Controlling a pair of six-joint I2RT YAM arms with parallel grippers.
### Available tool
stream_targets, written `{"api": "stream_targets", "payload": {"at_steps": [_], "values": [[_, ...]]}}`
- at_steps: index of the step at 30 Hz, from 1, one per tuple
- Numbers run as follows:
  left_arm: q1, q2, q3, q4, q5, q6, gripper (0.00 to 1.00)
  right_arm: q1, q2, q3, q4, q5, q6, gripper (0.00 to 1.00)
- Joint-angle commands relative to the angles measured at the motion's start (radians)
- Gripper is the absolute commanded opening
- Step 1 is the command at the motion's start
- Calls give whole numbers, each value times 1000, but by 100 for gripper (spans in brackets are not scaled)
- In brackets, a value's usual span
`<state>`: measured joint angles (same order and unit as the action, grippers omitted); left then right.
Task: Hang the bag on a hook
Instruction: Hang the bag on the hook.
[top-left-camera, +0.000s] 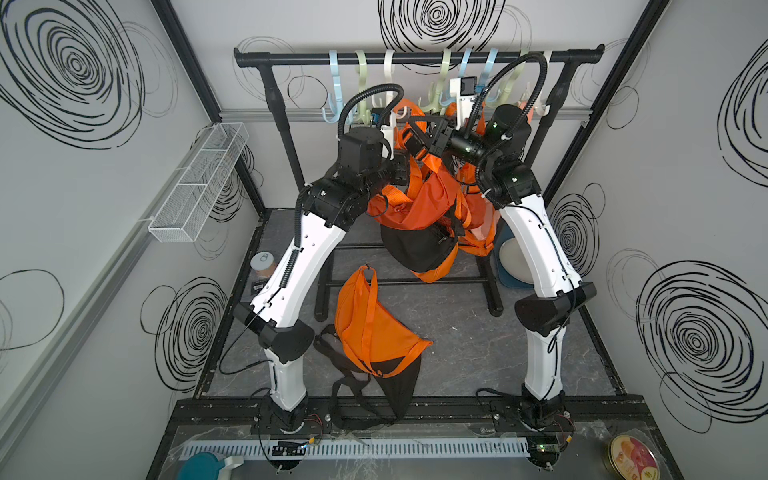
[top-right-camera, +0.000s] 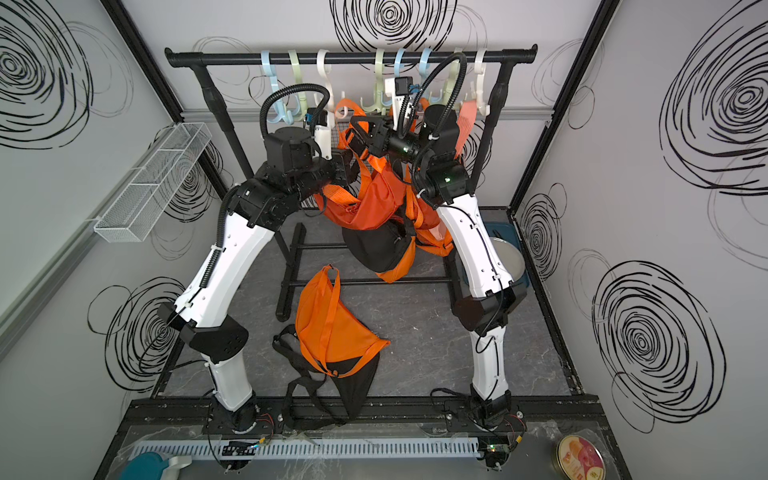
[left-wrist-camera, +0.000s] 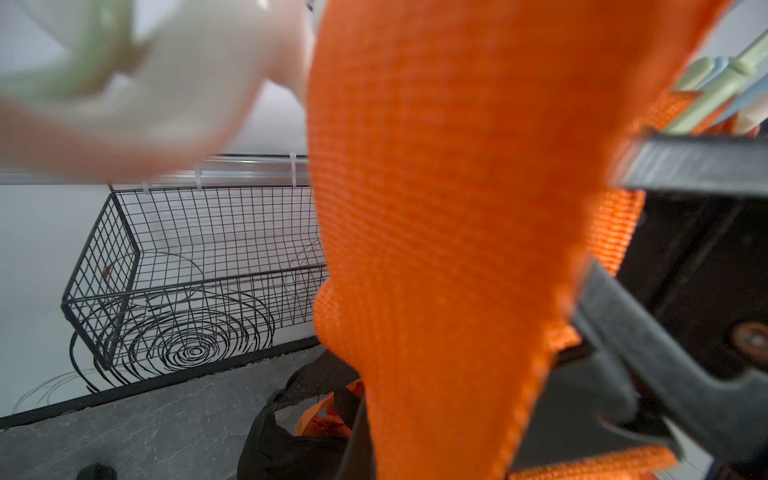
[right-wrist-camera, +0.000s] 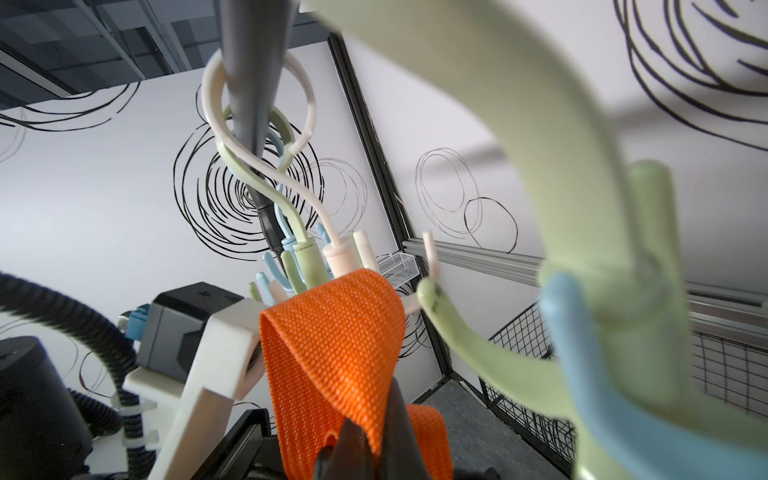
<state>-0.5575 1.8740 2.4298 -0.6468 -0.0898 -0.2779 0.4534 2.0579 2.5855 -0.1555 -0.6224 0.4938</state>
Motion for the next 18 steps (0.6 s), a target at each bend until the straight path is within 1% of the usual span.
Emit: {"api": "stream_targets", "payload": {"at_steps": [1,3,7,13,18], "values": [[14,14,35,52,18,-17,0,-6,48,47,99,-29,61,0],[19,19,36,47,18,-21,0,-4,81,78,104,-40,82,0],[24,27,37,44,25,-27,0,-3,105,81,117,-28,91,0],[21,36,28,27,37,-25,0,-8,99,73,69,-41,79,0],[13,20,-19,42,36,-17,0,3,28,-37,86,-35,40,0]]}}
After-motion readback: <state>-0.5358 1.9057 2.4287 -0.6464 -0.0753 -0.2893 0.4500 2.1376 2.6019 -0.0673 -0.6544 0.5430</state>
